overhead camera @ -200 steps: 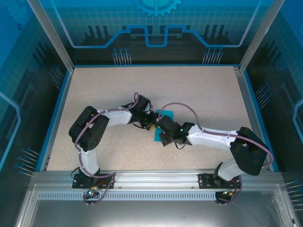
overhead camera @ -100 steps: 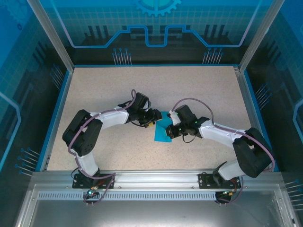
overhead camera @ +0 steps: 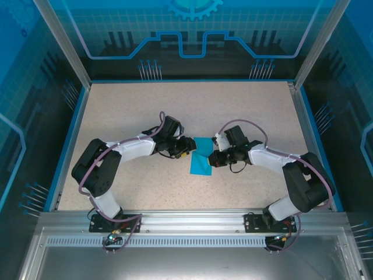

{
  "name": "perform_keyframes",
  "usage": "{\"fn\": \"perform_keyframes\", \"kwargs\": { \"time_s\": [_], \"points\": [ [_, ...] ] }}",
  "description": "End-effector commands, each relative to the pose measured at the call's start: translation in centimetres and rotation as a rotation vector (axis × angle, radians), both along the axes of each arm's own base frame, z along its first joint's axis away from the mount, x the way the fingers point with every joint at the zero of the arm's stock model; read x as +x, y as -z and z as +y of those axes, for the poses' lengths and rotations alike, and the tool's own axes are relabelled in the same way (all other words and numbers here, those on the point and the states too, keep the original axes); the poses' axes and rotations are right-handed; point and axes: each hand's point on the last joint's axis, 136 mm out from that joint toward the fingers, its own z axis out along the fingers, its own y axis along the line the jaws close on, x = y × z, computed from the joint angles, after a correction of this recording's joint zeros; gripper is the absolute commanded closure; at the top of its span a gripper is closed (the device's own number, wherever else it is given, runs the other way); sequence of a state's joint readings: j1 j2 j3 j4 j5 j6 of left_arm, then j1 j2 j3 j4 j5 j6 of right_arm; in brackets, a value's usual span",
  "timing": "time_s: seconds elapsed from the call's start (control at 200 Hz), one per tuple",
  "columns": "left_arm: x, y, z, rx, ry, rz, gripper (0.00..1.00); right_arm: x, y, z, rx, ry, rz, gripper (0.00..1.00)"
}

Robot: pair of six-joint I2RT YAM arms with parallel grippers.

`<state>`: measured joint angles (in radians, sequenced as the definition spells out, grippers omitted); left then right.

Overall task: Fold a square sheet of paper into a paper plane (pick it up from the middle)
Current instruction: Fold the triangle a second time at the center of the table.

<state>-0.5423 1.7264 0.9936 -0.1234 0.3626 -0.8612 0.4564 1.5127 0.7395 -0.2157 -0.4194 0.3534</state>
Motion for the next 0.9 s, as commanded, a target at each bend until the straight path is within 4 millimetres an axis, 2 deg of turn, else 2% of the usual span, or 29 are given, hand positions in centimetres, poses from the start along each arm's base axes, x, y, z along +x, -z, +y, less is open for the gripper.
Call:
{"fn": "perform_keyframes", "kwargs": {
  "time_s": [0.0, 0.245, 0.33, 0.36, 0.895],
  "points": [
    [-0.7, -0.6, 0.0, -0.001, 0.037, -0.017, 0.55, 0.4, 0.2, -0.7, -0.031, -0.012, 0.028, 0.99],
    [-1.1, -0.5, -0.4, 0.004, 0.055, -0.019, 0.57, 1.3, 1.1, -1.1, -0.104, -0.012, 0.060, 0.98],
    [-1.2, -0.5, -0.6, 0.008, 0.066, -0.021, 0.57, 1.1, 1.6, -1.5, -0.130, -0.017, 0.075, 0.98],
    [-1.3, -0.5, -0.6, 0.009, 0.067, -0.021, 0.57, 2.0, 0.9, -1.1, -0.125, -0.017, 0.052, 0.98],
    [-1.7, 0.0, -1.6, 0.013, 0.102, -0.015, 0.60, 2.8, 2.0, -1.7, -0.208, -0.043, 0.071, 0.97]
  ]
}}
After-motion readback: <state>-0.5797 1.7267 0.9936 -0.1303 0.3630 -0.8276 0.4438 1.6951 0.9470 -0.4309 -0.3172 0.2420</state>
